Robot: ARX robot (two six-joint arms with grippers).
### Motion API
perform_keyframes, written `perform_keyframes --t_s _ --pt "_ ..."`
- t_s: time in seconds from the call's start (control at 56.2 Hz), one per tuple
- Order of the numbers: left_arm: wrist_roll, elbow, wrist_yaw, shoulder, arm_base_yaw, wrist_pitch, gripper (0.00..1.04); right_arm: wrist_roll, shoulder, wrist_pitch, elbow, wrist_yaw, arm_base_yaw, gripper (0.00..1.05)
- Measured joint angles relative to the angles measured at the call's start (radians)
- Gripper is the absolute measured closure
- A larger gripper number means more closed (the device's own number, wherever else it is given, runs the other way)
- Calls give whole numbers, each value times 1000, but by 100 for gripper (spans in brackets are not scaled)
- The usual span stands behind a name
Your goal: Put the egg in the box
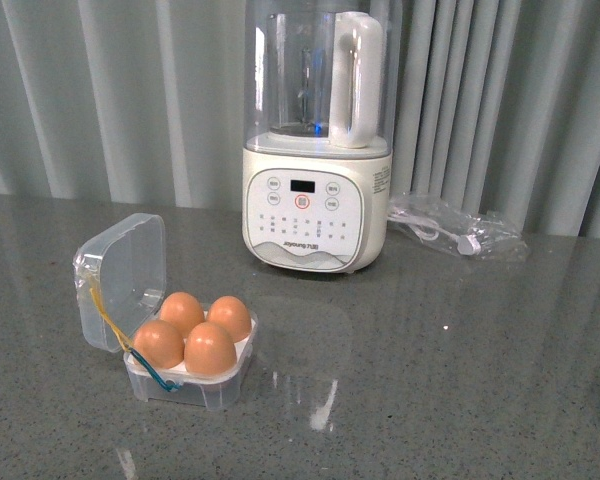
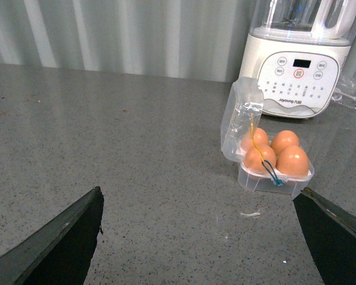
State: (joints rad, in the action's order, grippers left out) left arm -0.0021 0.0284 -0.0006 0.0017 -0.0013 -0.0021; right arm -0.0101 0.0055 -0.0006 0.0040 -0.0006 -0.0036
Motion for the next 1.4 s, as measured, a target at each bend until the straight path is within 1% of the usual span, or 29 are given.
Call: perform_keyframes --t_s 0.302,0.32,0.409,0.444,0.462,0.498,0.516,0.569,0.587,0.622,0.676,0.729,0.782,0.8,0.818,0.889,1.244,1.262,1.28,1.298,1.316,1.333,1.369,1.404 --pt "0 0 0 0 0 0 7 0 0 0 0 0 0 102" --pt "0 0 0 0 0 0 7 0 0 0 0 0 0 99" --pt "0 0 0 0 0 0 7 0 0 0 0 0 0 86" --pt "0 0 0 0 0 0 7 0 0 0 0 0 0 79" --pt "0 0 0 0 0 0 7 0 0 0 0 0 0 77" --pt "0 0 0 0 0 0 7 0 0 0 0 0 0 70" --pt "0 0 0 0 0 0 7 0 0 0 0 0 0 68" --pt "0 0 0 0 0 0 7 0 0 0 0 0 0 57" --pt "0 0 0 0 0 0 7 0 0 0 0 0 0 56" --pt "0 0 0 0 0 0 7 0 0 0 0 0 0 48" --pt "0 0 0 0 0 0 7 0 0 0 0 0 0 34" --pt "0 0 0 0 0 0 7 0 0 0 0 0 0 24" --pt "0 0 0 0 0 0 7 0 0 0 0 0 0 9" --pt "0 0 0 0 0 0 7 0 0 0 0 0 0 6" --pt "0 0 0 0 0 0 7 1 0 0 0 0 0 6" --pt "0 0 0 0 0 0 7 3 0 0 0 0 0 8" --pt "0 0 -2 0 0 0 7 3 0 0 0 0 0 7" --pt "-14 4 -40 11 -14 -16 7 3 0 0 0 0 0 7" --pt "-33 16 -117 29 -33 -58 7 3 0 0 0 0 0 7" --pt "-61 38 -226 68 -71 -131 7 3 0 0 0 0 0 7" --pt "-88 51 -293 97 -90 -171 7 3 0 0 0 0 0 7" --pt "-97 55 -326 111 -98 -188 7 3 0 0 0 0 0 7" --pt "-118 59 -425 147 -118 -227 7 3 0 0 0 0 0 7" --pt "-130 58 -452 162 -125 -238 7 3 0 0 0 0 0 7"
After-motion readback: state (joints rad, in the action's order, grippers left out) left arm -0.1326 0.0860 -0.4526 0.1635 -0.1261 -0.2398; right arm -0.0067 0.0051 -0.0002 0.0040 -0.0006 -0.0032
